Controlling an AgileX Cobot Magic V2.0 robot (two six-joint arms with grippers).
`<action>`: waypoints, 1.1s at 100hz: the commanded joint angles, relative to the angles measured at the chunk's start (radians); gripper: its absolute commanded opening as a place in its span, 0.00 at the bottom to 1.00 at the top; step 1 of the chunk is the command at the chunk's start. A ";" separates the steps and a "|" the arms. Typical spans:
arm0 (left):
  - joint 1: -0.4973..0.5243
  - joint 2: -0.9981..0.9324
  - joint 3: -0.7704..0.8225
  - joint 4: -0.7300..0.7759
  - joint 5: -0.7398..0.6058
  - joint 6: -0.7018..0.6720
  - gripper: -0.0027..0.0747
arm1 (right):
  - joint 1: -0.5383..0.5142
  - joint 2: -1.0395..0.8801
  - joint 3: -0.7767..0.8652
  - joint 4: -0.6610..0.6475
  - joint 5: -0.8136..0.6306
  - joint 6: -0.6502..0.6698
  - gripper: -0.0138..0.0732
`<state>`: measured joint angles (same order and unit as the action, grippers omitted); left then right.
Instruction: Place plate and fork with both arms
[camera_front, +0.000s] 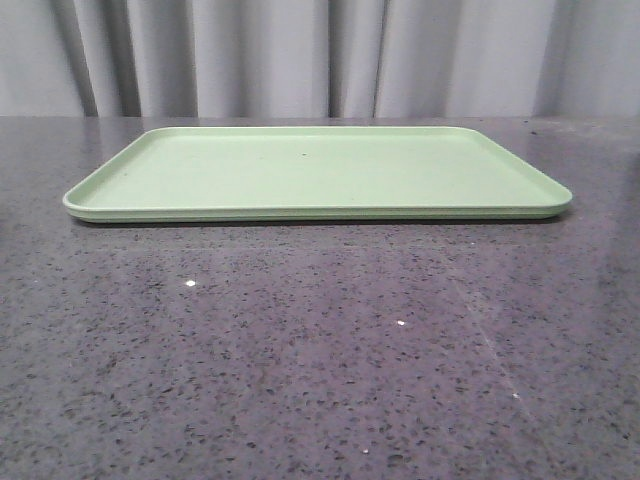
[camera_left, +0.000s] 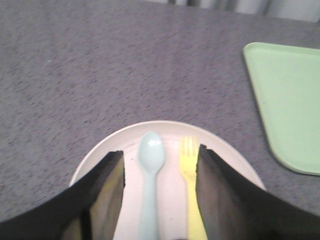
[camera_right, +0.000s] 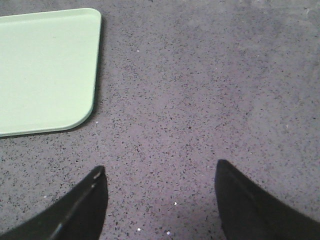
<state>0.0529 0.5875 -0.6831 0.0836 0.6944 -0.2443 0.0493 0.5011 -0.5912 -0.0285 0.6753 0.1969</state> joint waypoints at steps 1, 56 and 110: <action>0.021 0.009 -0.036 0.083 -0.022 -0.065 0.45 | -0.004 0.011 -0.035 -0.007 -0.062 -0.004 0.70; 0.147 0.151 -0.036 0.146 0.035 -0.065 0.45 | -0.004 0.011 -0.035 -0.007 -0.043 -0.004 0.70; 0.180 0.421 -0.036 0.168 -0.016 -0.049 0.45 | -0.004 0.011 -0.035 -0.007 -0.029 -0.004 0.70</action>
<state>0.2273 0.9871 -0.6847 0.2378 0.7408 -0.2960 0.0493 0.5011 -0.5912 -0.0285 0.7065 0.1969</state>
